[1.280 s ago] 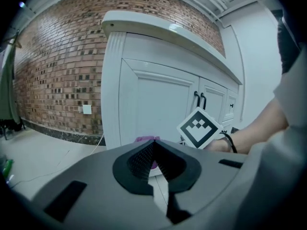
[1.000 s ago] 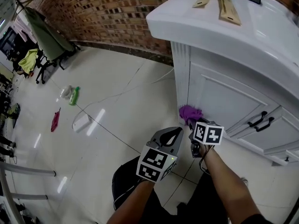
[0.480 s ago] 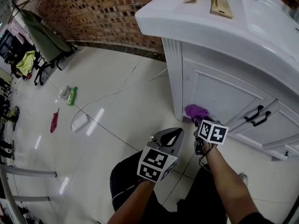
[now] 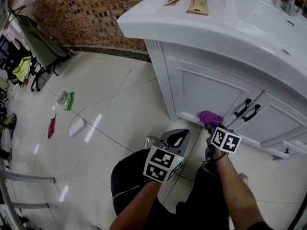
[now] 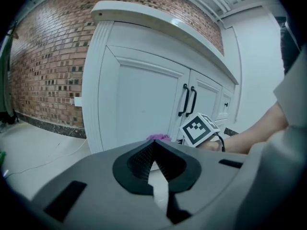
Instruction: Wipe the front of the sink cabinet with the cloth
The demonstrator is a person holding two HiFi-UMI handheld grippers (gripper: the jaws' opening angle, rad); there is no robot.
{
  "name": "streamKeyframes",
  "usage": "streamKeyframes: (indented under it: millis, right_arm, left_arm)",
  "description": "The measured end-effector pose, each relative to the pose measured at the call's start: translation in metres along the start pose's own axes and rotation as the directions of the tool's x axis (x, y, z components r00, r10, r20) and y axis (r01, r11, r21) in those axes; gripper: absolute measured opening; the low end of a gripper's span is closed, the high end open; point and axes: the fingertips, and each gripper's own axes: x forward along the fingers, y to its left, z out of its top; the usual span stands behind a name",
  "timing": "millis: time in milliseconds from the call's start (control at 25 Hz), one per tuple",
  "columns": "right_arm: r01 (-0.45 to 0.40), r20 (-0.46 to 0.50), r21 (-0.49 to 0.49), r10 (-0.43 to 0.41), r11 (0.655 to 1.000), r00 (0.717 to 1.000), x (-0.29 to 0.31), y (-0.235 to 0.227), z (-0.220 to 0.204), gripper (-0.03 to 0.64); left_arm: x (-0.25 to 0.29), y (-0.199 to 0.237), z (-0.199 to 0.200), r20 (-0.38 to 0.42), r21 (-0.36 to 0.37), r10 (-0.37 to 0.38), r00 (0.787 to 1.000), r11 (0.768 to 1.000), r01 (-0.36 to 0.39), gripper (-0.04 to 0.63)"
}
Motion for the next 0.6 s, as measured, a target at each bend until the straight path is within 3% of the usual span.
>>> streamKeyframes:
  millis: [360,600]
  right_arm:
    - [0.043,0.029,0.023,-0.044,0.999,0.999,-0.042,-0.045,0.006,0.115]
    - [0.060,0.041,0.023,-0.060,0.998,0.997,-0.056,-0.050,0.001,0.115]
  left_arm:
    - [0.017,-0.037,0.004,0.006,0.015,-0.037,0.999,0.999,0.037,0.003]
    - [0.020,-0.033,-0.001,0.010,-0.003,-0.034,0.999,0.999,0.034,0.003]
